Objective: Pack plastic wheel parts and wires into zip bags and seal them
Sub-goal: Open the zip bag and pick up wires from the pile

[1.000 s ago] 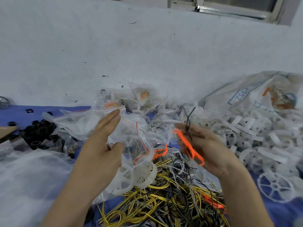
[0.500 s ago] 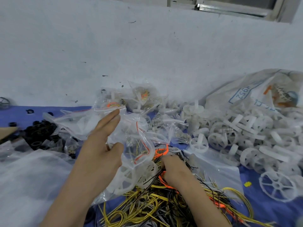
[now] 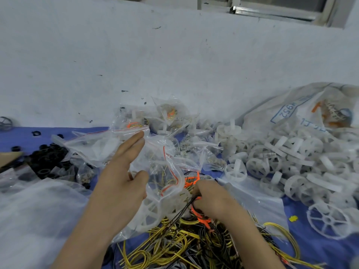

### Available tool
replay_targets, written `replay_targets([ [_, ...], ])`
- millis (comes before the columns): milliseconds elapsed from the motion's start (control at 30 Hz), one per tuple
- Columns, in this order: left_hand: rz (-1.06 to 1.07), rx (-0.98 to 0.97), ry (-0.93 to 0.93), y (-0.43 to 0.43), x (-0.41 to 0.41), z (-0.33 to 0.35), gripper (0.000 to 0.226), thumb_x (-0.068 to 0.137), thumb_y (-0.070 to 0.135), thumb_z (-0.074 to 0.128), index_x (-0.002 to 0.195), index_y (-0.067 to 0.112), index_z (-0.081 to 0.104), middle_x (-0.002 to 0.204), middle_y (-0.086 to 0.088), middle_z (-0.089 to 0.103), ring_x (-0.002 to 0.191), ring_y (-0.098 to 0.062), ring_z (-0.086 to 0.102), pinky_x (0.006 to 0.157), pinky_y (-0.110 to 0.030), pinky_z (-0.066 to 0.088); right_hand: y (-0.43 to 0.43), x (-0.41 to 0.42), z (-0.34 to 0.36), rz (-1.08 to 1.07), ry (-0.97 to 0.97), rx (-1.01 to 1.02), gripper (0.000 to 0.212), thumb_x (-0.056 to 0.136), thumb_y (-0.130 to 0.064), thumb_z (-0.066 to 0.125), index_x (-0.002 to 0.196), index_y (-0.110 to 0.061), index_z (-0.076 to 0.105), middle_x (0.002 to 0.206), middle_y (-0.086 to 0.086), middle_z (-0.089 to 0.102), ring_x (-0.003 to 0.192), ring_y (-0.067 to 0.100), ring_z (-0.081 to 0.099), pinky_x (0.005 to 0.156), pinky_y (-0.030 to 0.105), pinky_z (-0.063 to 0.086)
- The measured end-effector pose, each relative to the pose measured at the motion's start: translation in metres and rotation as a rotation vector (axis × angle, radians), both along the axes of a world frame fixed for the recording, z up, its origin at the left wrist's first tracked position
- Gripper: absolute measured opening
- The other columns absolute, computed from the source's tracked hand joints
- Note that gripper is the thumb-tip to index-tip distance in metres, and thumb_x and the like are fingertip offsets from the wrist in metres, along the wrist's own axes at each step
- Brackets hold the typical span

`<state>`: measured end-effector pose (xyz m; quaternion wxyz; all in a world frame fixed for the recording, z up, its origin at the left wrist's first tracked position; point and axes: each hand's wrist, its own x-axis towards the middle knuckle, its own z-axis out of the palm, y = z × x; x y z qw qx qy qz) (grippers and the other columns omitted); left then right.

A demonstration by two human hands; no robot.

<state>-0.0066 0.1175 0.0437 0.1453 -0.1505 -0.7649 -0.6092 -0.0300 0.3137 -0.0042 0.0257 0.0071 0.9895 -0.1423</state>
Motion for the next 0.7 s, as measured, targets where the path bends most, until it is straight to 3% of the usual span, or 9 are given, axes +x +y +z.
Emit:
replay_targets([
  [67,0.001,0.005,0.002,0.000,0.000,0.001,0.065,0.085,-0.015,0.045,0.137,0.025,0.047,0.132,0.043,0.033,0.038,0.000,0.046,0.044,-0.009,0.040,0.010,0.007,0.015,0.023,0.036,-0.148,0.021,0.085,-0.010,0.053,0.102,-0.003,0.063,0.085,0.005,0.060,0.078,0.022,0.060,0.059,0.026,0.038],
  [133,0.008,0.006,0.001,0.000,0.001,0.002,0.065,0.085,-0.014,0.045,0.137,0.024,0.047,0.131,0.043,0.034,0.037,-0.004,0.045,0.044,-0.008,0.040,0.020,0.018,0.031,0.011,0.061,-0.305,0.022,0.086,-0.008,0.054,0.104,-0.013,0.066,0.078,-0.003,0.059,0.059,0.002,0.056,0.050,0.012,0.038],
  [233,0.020,0.005,-0.001,0.000,0.002,0.001,0.064,0.085,-0.013,0.046,0.136,0.026,0.047,0.131,0.042,0.036,0.036,-0.005,0.042,0.045,-0.008,0.040,0.037,0.031,0.046,-0.010,0.017,-0.588,0.025,0.084,-0.003,0.057,0.101,-0.019,0.065,0.073,0.003,0.065,0.047,-0.001,0.055,0.048,0.010,0.042],
  [300,0.019,-0.005,0.002,0.001,0.002,0.001,0.064,0.086,-0.012,0.046,0.136,0.027,0.047,0.132,0.042,0.035,0.036,-0.005,0.042,0.045,-0.008,0.040,0.047,0.037,0.051,-0.002,-0.042,-0.651,0.027,0.085,-0.003,0.056,0.099,-0.023,0.067,0.069,0.007,0.063,0.048,0.005,0.052,0.050,0.013,0.040],
  [367,0.014,-0.009,0.004,0.001,0.003,0.002,0.064,0.086,-0.012,0.046,0.136,0.028,0.046,0.133,0.041,0.035,0.036,-0.005,0.043,0.046,-0.008,0.040,0.053,0.041,0.053,0.018,-0.074,-0.655,0.026,0.087,-0.005,0.056,0.096,-0.026,0.069,0.080,0.018,0.065,0.061,0.012,0.055,0.060,0.020,0.043],
  [500,0.003,0.000,-0.010,0.002,0.002,0.000,0.065,0.086,-0.012,0.045,0.136,0.029,0.046,0.133,0.042,0.036,0.036,-0.006,0.042,0.046,-0.009,0.041,0.055,0.040,0.058,0.020,0.142,-0.955,0.030,0.086,0.005,0.054,0.092,-0.018,0.072,0.091,0.015,0.071,0.076,0.021,0.062,0.073,0.026,0.048],
  [567,-0.008,0.009,-0.015,0.004,0.001,-0.001,0.065,0.086,-0.013,0.045,0.136,0.028,0.047,0.133,0.043,0.036,0.037,-0.007,0.041,0.046,-0.010,0.042,0.055,0.037,0.058,-0.023,0.275,-1.073,0.030,0.086,0.007,0.053,0.092,-0.016,0.071,0.087,0.009,0.070,0.072,0.015,0.063,0.068,0.022,0.049],
  [600,-0.012,0.007,-0.014,0.004,0.001,-0.001,0.065,0.086,-0.013,0.045,0.136,0.028,0.047,0.133,0.043,0.036,0.037,-0.008,0.041,0.045,-0.011,0.042,0.054,0.037,0.057,-0.045,0.315,-1.016,0.029,0.086,0.007,0.054,0.092,-0.017,0.071,0.086,0.008,0.071,0.069,0.012,0.063,0.064,0.019,0.049],
  [700,-0.017,-0.007,-0.015,0.004,0.001,-0.002,0.064,0.086,-0.011,0.047,0.136,0.029,0.047,0.133,0.044,0.035,0.038,-0.009,0.042,0.046,-0.012,0.043,0.054,0.036,0.056,-0.075,0.281,-1.052,0.029,0.087,0.005,0.053,0.089,-0.017,0.073,0.087,0.011,0.070,0.070,0.014,0.061,0.065,0.022,0.050],
])
